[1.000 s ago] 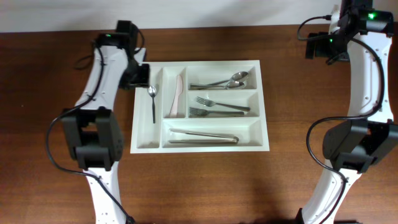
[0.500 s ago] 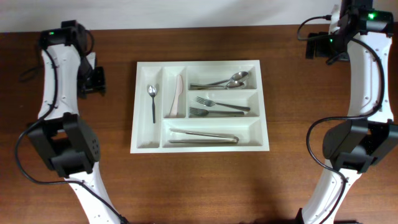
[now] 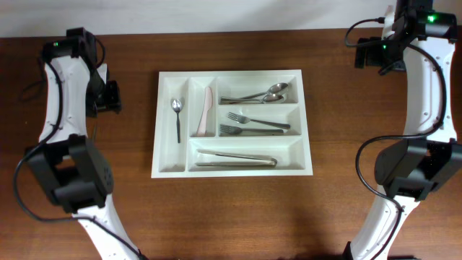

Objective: Pack container
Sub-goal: 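Move the left gripper to the second metal spoon at far left, then lower the left gripper onto the second spoon and grasp it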

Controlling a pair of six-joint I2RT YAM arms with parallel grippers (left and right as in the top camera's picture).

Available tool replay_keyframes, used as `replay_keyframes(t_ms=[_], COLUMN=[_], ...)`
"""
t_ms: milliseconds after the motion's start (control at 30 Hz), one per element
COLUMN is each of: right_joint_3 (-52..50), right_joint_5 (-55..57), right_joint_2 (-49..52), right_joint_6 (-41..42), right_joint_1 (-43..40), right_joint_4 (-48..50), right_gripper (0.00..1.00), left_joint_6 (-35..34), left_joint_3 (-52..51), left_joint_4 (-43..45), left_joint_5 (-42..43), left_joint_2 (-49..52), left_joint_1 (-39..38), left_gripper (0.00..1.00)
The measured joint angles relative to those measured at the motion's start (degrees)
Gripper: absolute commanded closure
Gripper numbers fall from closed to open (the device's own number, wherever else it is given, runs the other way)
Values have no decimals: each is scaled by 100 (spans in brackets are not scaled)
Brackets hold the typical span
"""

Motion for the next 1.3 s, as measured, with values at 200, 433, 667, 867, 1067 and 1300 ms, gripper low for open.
replay_keyframes(t_ms=[200,433,667,867,1067,1300], right_joint_3=[0,0,0,0,0,0], right_joint_5=[0,-2,-2,-2,-2,0], right_joint_2=[0,0,0,0,0,0], right_joint_6=[-2,-7,-2,-7,-2,-4], right_joint_1=[0,0,0,0,0,0], right_joint_4=[-2,-2,-2,-2,0,-2], right_gripper=[1,1,1,1,1,1], left_joint_6=[15,-505,-2100,-2673,-2841,-2883], left_joint_3=[-1878,-3871,-4988,-5615,-5711,-5716], left_joint_4=[1108,2103,3104,4177,4828,5272], left_joint_5=[-57,-52,103,678,1021,1325], left_joint_2=[-1062,-2225,-2400,-2400,-2400,-2400], left_joint_1=[258,715,1224,1729,2033,2041], left_gripper=[42,43,44,44,48,54])
